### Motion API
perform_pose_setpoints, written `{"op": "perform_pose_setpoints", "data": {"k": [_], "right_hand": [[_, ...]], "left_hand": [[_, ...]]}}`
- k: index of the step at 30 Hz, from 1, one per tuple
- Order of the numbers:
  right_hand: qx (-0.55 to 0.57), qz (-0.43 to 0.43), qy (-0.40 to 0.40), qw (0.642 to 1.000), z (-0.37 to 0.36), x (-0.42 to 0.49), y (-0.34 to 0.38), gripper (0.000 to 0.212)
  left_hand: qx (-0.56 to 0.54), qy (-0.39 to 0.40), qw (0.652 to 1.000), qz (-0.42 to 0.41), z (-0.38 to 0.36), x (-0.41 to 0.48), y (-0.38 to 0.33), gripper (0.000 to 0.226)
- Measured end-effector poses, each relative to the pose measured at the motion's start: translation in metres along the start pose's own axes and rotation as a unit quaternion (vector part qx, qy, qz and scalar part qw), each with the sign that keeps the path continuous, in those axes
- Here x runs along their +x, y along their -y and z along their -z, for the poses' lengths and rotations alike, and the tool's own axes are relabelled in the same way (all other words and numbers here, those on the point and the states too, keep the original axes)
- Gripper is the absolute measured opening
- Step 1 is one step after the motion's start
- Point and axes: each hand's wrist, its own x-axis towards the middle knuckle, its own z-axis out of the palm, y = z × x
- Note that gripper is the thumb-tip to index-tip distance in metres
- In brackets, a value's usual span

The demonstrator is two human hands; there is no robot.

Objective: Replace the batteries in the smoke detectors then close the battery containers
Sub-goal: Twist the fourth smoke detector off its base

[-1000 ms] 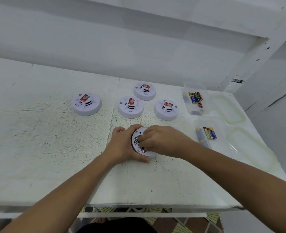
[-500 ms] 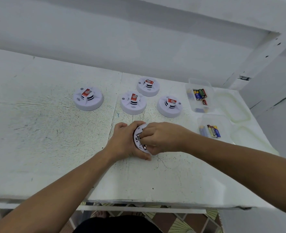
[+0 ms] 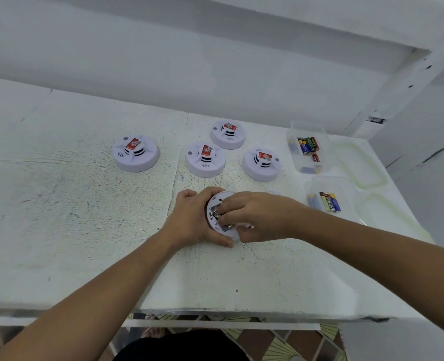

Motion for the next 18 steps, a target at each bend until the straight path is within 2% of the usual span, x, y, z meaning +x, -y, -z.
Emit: {"op": "perform_pose_setpoints", "data": {"k": [7, 13, 15, 18], "right_hand": [[0.039, -0.071, -0.025, 0.996, -0.005, -0.014, 0.003, 0.019], [0.099, -0.18, -0.057, 0.977, -0.007, -0.021, 0.015, 0.021], [0.167, -0.236, -0.084, 0.954, -0.009, -0.022, 0.017, 0.022], [0.302, -0.334, -0.126, 0.884, -0.009, -0.023, 0.015, 0.02]], "left_hand": [[-0.005, 0.004, 1.0, 0.023, -0.001, 0.0, 0.003, 0.109], [0.004, 0.0, 1.0, 0.021, -0.002, 0.001, 0.006, 0.109], [0.0, -0.003, 1.0, 0.027, -0.003, 0.001, 0.005, 0.109], [-0.005, -0.009, 0.999, 0.031, -0.002, -0.001, 0.004, 0.107]]}}
